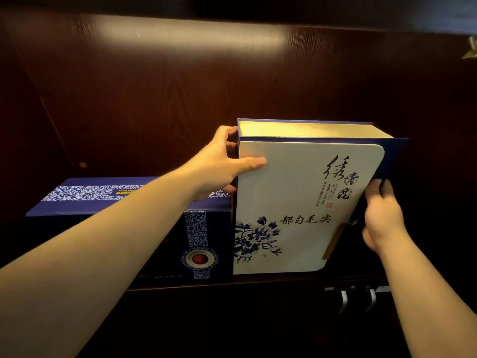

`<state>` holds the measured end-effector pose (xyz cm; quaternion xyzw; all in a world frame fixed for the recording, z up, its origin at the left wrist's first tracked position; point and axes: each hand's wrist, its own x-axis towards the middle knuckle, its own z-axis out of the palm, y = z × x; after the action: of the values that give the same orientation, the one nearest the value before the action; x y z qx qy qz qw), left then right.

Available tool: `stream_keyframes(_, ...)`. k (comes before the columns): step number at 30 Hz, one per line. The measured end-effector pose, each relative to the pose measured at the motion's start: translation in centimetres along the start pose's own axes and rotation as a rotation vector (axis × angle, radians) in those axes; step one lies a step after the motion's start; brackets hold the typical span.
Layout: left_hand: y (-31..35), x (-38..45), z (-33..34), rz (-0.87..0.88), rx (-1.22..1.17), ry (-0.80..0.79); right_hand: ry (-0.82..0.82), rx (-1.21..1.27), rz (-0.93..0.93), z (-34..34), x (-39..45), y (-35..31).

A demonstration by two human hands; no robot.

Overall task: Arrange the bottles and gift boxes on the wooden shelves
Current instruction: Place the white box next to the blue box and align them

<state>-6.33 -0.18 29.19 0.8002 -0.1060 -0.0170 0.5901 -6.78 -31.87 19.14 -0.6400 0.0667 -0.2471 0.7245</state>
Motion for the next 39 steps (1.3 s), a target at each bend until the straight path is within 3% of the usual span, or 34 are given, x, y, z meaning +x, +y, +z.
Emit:
stream_keyframes(6, -0.1, -0.1, 0.2, 0.005, 0.007, 0.012, -0.019, 0.002, 0.004, -0.4, 0.0, 0.1)
stream_keyframes(9, -0.2, -0.2, -0.2, 0.067, 0.129, 0.043, -0.037, 0.017, 0.024, -0.6, 0.0, -0.1)
stream_keyframes(12, -0.5, -0.5, -1.7, 0.137, 0.340, 0.102, -0.058, 0.033, 0.067, -0.7, -0.1, -0.3)
stream_keyframes(18, -3.3, -1.8, -7.8, 0.075, 0.414, 0.282, -0.109, 0.028, 0.169, -1.4, -0.4, 0.1)
stream_keyframes(22, -7.5, -3.9, -13.2, -0.096, 0.776, 0.440, -0.106, 0.053, 0.221, -1.4, -0.6, 0.5)
stream_keyframes(26, -11.0, -7.2, -17.8, -0.516, 1.048, 0.633, -0.091, 0.092, 0.239, -1.5, -0.2, 1.1)
stream_keyframes(28, -12.7, -8.7, -19.8, -0.613, 0.966, 0.701, -0.095, 0.129, 0.252, -1.6, 0.2, 1.3)
stream_keyframes(30, -14.0, -9.7, -21.2, -0.630, 0.724, 0.748, -0.111, 0.161, 0.262, -1.6, 0.4, 1.4)
stream_keyframes(34, -15.0, -10.8, -20.5, -0.489, 0.276, 0.786, -0.142, 0.152, 0.276, -1.5, 0.4, 1.6)
stream_keyframes(39, -15.5, -10.9, -20.5, -0.409, 0.253, 0.753, -0.141, 0.165, 0.280, -1.3, 0.4, 1.5)
